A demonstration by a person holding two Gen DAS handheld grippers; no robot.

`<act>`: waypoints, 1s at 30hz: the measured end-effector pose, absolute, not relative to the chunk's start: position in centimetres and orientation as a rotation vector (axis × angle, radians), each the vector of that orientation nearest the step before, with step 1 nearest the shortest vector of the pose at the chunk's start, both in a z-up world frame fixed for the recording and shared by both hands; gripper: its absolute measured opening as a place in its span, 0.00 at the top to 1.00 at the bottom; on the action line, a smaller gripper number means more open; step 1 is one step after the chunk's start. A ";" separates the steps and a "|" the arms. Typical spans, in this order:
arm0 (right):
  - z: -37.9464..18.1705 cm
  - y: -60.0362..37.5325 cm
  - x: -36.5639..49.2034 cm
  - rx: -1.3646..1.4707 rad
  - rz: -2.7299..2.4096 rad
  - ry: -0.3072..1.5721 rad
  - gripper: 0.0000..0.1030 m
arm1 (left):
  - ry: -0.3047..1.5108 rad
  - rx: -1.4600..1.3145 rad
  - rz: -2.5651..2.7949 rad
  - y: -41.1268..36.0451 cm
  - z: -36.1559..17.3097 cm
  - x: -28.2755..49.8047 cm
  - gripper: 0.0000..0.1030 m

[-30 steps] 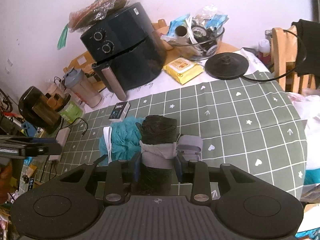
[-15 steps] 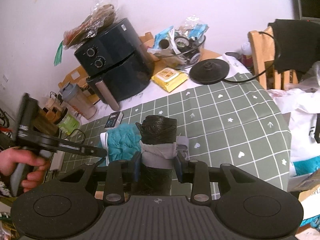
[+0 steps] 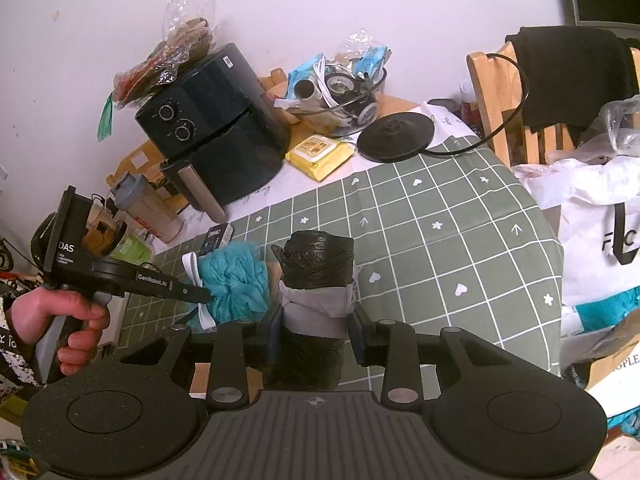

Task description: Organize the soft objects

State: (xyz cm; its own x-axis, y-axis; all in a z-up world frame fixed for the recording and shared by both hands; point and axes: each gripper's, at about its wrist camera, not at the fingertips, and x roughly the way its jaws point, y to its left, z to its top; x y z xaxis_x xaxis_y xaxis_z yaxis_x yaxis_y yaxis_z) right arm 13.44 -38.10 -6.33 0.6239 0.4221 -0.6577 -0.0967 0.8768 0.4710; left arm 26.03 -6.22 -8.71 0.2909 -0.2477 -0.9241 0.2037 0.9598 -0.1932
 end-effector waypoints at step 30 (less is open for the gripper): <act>-2.3 -35.1 12.3 0.369 0.516 0.795 0.64 | 0.996 -0.186 -0.352 -2.9 1.2 17.8 0.97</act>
State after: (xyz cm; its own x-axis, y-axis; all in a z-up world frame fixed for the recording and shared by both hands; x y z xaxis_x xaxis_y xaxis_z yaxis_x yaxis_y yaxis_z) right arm 12.29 -35.07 -2.28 0.5884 0.5663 -0.5772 -0.2973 0.8153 0.4969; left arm 17.78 -2.88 1.17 0.4938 -0.3722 -0.7859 0.2037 0.9281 -0.3116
